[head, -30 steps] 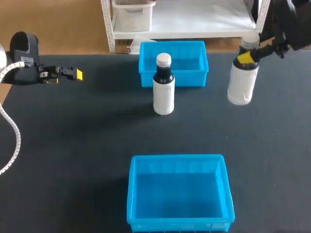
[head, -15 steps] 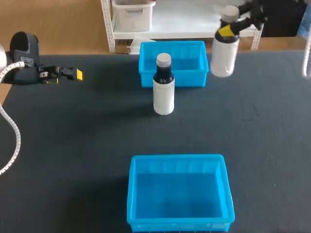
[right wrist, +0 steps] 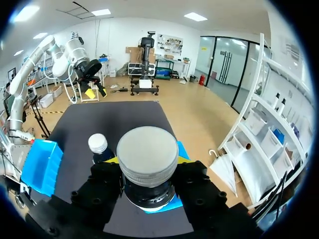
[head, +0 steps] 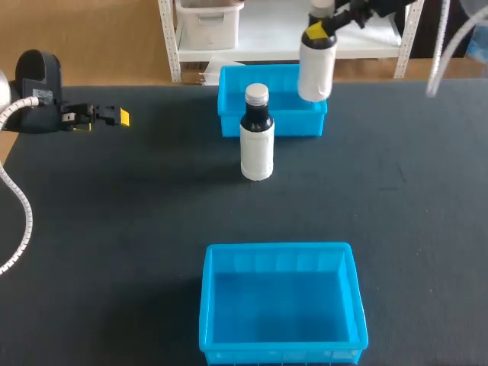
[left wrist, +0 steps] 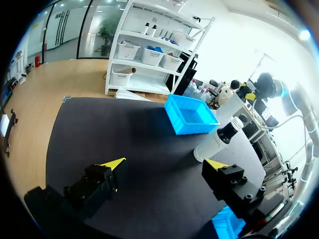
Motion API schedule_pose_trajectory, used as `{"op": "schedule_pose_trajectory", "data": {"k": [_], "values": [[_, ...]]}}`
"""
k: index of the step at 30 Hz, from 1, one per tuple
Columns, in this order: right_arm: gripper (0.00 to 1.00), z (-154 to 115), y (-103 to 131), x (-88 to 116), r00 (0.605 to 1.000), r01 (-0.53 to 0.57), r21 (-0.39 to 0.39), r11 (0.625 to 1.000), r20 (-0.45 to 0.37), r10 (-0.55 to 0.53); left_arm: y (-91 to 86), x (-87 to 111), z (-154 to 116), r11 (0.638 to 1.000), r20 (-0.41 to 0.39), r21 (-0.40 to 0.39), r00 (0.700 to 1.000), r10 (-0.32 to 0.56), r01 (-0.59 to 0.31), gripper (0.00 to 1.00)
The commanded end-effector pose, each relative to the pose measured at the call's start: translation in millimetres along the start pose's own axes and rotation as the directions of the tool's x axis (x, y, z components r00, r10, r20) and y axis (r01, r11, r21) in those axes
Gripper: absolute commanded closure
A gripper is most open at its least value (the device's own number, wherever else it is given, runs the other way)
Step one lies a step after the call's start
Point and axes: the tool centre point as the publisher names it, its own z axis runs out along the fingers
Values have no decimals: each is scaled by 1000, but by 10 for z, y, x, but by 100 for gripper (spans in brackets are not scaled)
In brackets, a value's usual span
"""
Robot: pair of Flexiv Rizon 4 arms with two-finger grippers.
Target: Pick up the bottle, and place it in the far bin if it is heavy, or in the near bin if it is light.
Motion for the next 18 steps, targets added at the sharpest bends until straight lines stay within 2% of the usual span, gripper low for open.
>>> {"op": "schedule_pose_trajectory", "data": {"k": [1, 12, 18], "values": [[100, 290, -376, -113, 1000, -3, -82, 997, -4, 3, 0, 0, 0, 1000, 0, 0, 1000, 0, 0, 0], [100, 829, -556, -300, 1000, -10, -114, 993, 5, 11, 0, 0, 0, 1000, 0, 0, 1000, 0, 0, 0], [100, 1077, -579, -318, 1000, -5, -147, 989, 3, 5, 0, 0, 0, 1000, 0, 0, 1000, 0, 0, 0]]}}
